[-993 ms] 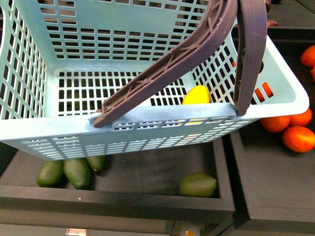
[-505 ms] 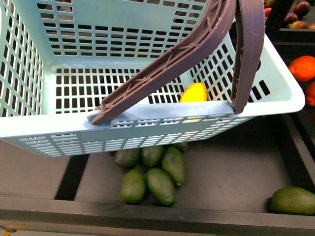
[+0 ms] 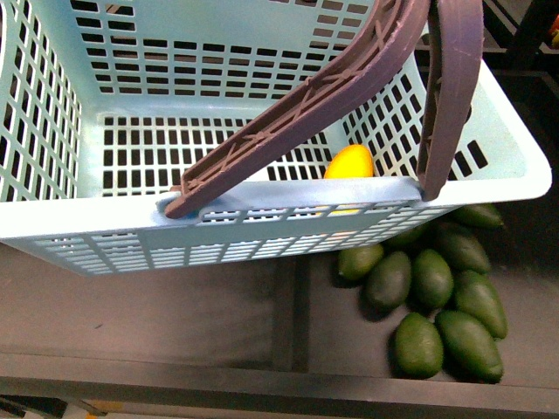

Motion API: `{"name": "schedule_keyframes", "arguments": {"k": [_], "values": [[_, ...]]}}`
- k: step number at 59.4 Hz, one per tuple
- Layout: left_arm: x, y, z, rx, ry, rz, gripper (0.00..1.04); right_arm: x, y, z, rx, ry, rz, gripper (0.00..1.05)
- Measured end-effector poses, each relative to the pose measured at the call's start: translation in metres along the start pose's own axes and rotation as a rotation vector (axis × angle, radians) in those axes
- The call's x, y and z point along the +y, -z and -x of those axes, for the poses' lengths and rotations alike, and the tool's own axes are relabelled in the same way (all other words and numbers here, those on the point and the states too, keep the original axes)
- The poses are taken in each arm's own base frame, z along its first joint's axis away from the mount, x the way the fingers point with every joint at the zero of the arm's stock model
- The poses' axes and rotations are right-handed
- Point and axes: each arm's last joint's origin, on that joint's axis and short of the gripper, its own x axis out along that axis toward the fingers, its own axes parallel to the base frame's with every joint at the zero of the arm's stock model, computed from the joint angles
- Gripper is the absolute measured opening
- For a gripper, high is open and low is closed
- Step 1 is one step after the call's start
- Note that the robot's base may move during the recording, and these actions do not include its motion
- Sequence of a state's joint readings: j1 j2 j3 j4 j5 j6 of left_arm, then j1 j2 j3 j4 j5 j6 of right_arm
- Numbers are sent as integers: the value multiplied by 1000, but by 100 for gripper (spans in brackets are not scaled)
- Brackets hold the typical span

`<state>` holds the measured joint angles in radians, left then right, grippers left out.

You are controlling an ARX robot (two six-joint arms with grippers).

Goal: Pick mango and avocado into basket

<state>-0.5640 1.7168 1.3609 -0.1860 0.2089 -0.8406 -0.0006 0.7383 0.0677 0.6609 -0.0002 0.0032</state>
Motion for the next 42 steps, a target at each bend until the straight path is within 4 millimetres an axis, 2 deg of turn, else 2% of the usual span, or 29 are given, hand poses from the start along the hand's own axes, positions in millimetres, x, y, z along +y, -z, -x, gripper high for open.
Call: {"name": "schedule_keyframes", "arguments": {"k": [20,22,27,31,36,42], "values": [[5,-5,1,-32,-28,-4,14,0,0,0,0,-5,0,96],[5,-5,1,-27,-23,-3,14,1,1,-1,38,27,-19,96],[3,-3,1,-18,-15,2,13,-3,-2,-10,254,308,-99,96],[1,-1,0,-2,-2,2,13,-11,2,-16,361,428,-105,96],[-1,1,0,6,5,0,14,-23,13,-26,428,448,-118,96],[-1,2,0,11,8,4,14,-40,16,-42,435,415,-145,96]]}}
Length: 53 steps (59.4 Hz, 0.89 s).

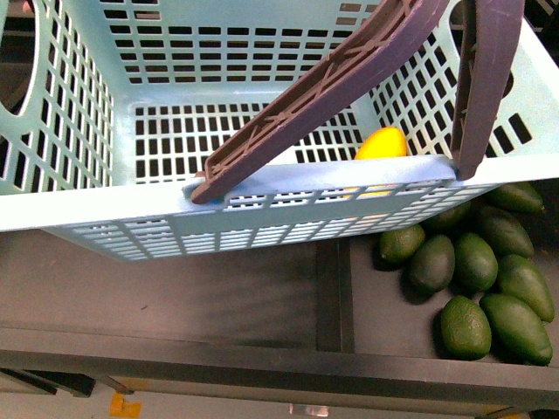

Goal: Pick mango and avocado into basket

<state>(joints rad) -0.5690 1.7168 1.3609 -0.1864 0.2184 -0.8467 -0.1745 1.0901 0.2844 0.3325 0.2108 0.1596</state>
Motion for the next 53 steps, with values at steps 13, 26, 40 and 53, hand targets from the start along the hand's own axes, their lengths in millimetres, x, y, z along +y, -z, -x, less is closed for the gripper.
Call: {"name": "schedule_keyframes", "arguments": {"k": [13,26,40,53], "values": [[3,-3,1,-27,-23,-3,13,-45,-2,-78,90,36,197,96],[2,-2,0,-13,-11,-6,13,-53,27,-144,259,-3,484,96],[2,-2,0,-12,-10,-1,13,-23,43,-209,334,-169,662,96],[2,-2,1,-20,-17,-4,13,2,51,-256,358,-298,627,96]]}}
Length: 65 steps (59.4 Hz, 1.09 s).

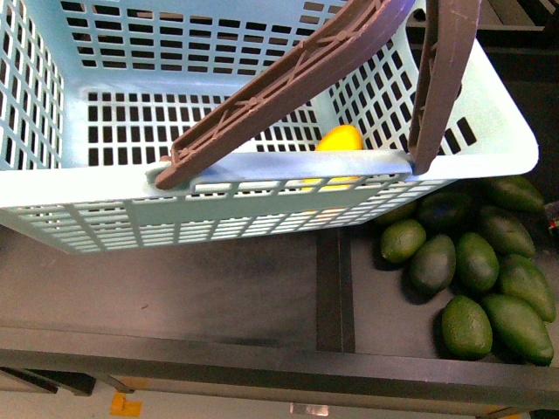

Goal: Pick mango and avocado into basket

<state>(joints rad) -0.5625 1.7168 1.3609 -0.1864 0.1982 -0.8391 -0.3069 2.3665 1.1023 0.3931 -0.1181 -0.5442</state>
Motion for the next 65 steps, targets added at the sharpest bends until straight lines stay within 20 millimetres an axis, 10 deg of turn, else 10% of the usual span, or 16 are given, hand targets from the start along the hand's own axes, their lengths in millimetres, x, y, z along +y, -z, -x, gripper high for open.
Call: {"name": "schedule_keyframes", "arguments": {"k": [65], "values": [[0,0,0,6,5,2,13,28,-15,-78,34,-195,-129,96]]}}
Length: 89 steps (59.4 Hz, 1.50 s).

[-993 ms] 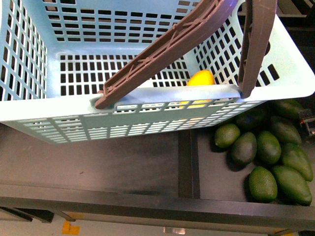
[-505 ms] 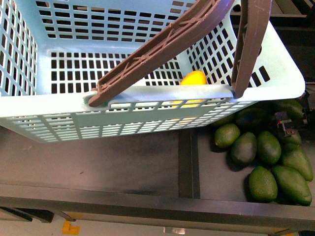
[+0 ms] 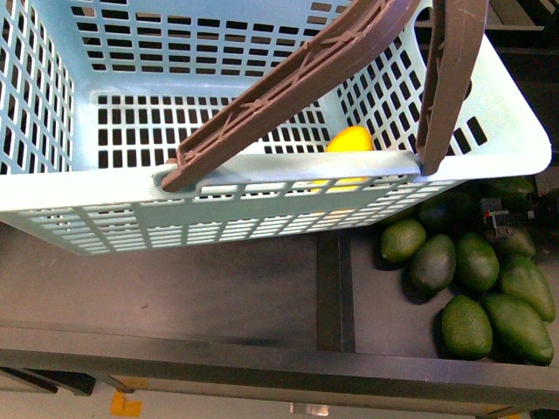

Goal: Pick mango and avocado into basket

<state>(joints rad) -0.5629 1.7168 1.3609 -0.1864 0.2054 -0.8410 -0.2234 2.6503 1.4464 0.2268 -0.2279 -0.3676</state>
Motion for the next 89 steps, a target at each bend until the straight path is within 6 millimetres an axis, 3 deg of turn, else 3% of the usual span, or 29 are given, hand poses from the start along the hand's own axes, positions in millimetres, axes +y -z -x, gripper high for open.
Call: {"name": "schedule_keyframes", "arguments": {"k": [40,55,64,78,89], "values": [[0,0,0,1,1,0,13,3,3,-26,13,-13,-78,96],[0,0,0,0,0,0,13,3,3,-27,6,-6,-80,65],[0,0,0,0,0,0,13,3,6,-27,-8,-3,-96,57],[0,0,0,0,0,0,13,1,17,-11,-43,-5,-137,56],[0,0,0,1,1,0,13,-2,17,30,-152,8,-164,56]]}}
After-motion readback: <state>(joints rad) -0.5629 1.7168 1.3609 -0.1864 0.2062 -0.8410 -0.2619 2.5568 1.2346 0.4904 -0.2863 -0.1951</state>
